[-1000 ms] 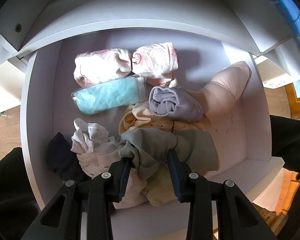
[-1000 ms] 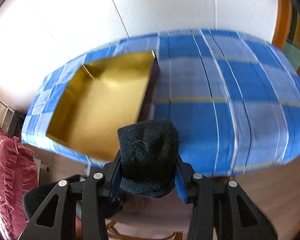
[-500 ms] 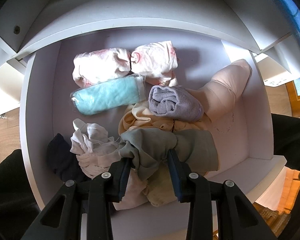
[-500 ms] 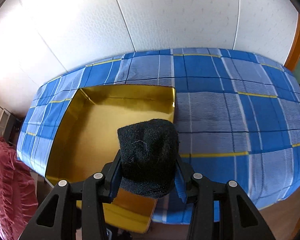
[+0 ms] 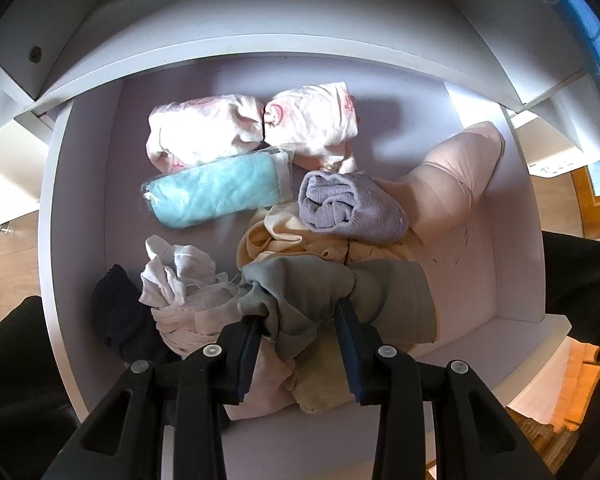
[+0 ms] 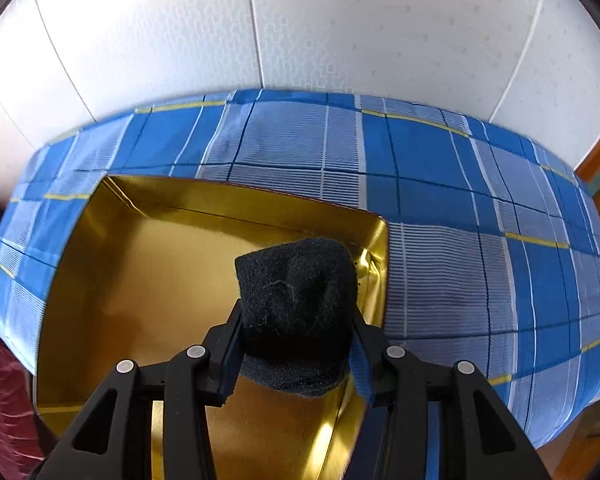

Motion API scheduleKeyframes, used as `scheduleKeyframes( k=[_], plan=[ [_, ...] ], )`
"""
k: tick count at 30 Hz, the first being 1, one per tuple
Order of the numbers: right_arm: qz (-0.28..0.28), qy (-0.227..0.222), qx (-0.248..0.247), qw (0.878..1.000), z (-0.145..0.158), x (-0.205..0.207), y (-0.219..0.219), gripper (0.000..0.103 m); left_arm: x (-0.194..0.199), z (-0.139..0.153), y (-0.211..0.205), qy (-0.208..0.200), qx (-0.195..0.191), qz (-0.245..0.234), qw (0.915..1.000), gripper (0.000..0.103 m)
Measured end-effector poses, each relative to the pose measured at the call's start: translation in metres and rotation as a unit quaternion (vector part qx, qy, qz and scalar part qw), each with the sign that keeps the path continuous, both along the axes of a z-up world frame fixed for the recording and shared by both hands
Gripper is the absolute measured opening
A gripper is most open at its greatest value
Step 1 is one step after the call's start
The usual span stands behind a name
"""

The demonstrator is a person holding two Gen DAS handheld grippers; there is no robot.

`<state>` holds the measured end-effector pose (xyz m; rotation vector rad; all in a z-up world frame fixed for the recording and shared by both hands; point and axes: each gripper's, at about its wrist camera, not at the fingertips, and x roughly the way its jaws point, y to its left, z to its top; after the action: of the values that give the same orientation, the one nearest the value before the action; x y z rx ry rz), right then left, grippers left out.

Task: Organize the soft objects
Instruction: 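Carry the black sock over the gold tray with the right gripper while the left holds the cloth, then open the right gripper to drop the black sock into the gold tray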

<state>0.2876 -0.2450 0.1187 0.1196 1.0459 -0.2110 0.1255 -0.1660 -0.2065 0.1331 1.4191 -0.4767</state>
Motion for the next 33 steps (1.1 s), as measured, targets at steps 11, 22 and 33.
scheduleKeyframes(
  k=[11, 22, 33],
  plan=[
    [-0.001, 0.03, -0.084, 0.996, -0.024, 0.02, 0.006, 0.047, 0.0, 0.0, -0.001, 0.0, 0.001, -0.002, 1.0, 0.037],
    [-0.019, -0.006, -0.12, 0.993, -0.012, 0.02, 0.001, 0.058, -0.001, 0.0, -0.001, -0.003, 0.002, 0.0, 1.0, 0.037],
    [-0.037, -0.073, -0.1, 0.992, 0.018, -0.017, -0.013, 0.061, -0.002, -0.001, -0.002, -0.008, 0.005, -0.002, 1.0, 0.037]
  ],
)
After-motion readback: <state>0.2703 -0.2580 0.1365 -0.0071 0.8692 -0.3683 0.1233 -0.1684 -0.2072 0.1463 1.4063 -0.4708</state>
